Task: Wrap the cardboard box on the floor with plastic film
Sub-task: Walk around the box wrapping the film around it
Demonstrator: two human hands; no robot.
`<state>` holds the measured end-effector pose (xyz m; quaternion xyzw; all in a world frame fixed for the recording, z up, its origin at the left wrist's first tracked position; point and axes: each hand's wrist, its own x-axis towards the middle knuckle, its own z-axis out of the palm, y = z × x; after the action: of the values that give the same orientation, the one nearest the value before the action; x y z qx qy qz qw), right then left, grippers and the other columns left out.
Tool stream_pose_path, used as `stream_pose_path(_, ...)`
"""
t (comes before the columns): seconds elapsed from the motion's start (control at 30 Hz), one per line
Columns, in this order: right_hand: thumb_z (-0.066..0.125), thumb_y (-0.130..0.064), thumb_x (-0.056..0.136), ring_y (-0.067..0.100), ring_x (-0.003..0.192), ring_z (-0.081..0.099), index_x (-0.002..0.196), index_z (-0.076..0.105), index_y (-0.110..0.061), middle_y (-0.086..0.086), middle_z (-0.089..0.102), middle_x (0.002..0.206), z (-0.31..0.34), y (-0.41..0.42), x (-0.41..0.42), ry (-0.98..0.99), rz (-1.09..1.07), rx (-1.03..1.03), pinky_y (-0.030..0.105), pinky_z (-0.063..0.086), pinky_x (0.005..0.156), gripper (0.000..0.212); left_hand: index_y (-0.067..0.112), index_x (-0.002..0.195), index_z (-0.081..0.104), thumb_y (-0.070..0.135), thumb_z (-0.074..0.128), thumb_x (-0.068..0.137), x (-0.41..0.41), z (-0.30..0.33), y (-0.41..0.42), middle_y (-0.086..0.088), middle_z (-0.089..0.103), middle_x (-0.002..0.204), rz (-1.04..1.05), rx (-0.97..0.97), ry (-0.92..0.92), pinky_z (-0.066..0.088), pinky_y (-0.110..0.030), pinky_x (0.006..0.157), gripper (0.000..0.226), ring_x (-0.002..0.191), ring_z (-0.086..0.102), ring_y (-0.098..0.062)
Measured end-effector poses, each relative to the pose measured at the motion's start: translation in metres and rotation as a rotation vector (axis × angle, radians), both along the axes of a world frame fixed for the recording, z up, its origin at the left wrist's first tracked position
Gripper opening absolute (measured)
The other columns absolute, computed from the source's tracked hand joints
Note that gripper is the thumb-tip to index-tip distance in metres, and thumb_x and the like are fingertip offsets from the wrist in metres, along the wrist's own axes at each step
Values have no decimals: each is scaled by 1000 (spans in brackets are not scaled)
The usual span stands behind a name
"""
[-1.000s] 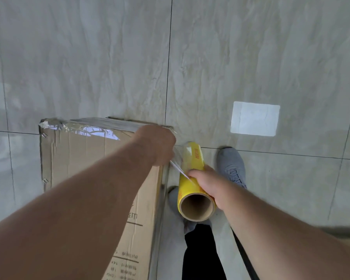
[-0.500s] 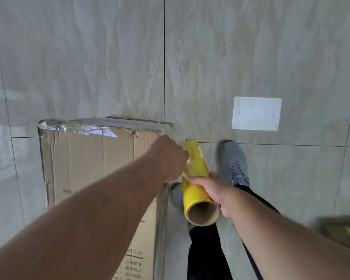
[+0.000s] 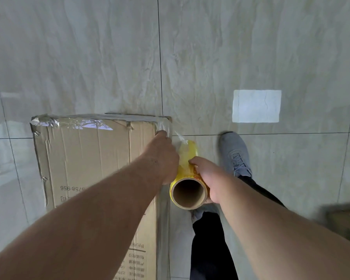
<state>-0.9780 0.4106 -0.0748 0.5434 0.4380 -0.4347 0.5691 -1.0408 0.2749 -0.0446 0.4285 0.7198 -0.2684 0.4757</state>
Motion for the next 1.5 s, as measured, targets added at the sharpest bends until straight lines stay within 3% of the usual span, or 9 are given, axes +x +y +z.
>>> stream_pose_path(0.2,80,-56,85,40,97,77,126,71,-11,21,82,106,1,6,30,-56,-418,-60,58,59,79,62,30,112,69,39,48,98,-1,1,1,4,70,111,33,-26,-4,27,-46,100,27,111,57,-20)
stream_pose_path(0.33,80,-51,86,39,90,78,129,71,-11,21,81,107,-4,1,42,-15,-523,-69,51,63,79,60,29,123,65,38,48,99,-3,3,2,3,67,122,28,-9,11,29,-45,105,31,117,58,-21)
stream_pose_path(0.47,89,-56,74,42,101,79,131,68,-19,22,80,113,-4,10,53,51,-241,-67,64,62,91,72,25,151,50,40,51,100,4,1,4,-4,43,160,28,-20,-28,28,-46,115,53,142,44,-22)
stream_pose_path(0.67,84,-66,43,35,99,75,143,51,-29,10,71,117,-14,18,59,206,323,44,51,62,96,112,25,146,55,30,54,100,11,10,14,0,59,144,34,-61,-47,34,-41,104,46,131,55,-22)
stream_pose_path(0.8,80,-60,67,32,99,66,156,37,-19,12,63,124,3,7,22,154,678,-32,36,53,86,107,26,125,67,30,53,102,13,13,14,4,65,129,-47,-123,-53,30,-38,93,28,120,58,-20)
stream_pose_path(0.87,78,-62,73,29,95,67,145,53,-17,12,65,121,3,7,12,172,781,-75,35,52,85,88,29,115,70,31,51,102,15,14,13,7,68,122,-41,-127,-44,29,-38,91,23,114,59,-19)
stream_pose_path(0.97,73,-55,87,32,105,74,117,68,-14,18,71,120,-3,9,15,167,686,-179,41,58,102,51,30,102,64,31,47,103,17,10,15,4,68,121,-10,-138,-46,32,-41,95,17,114,57,-21)
stream_pose_path(1.13,65,-51,100,30,100,67,107,69,-13,17,69,114,-8,-2,23,191,429,-224,42,56,100,39,32,126,65,39,46,105,22,1,18,5,67,124,-54,-168,-35,33,-45,103,29,120,58,-25)
stream_pose_path(1.5,75,-62,89,34,97,78,123,69,-16,14,82,104,-3,-6,70,-14,-366,-94,47,64,80,57,28,117,66,50,38,105,30,-6,8,2,71,118,52,-52,69,32,-41,99,38,114,62,-21)
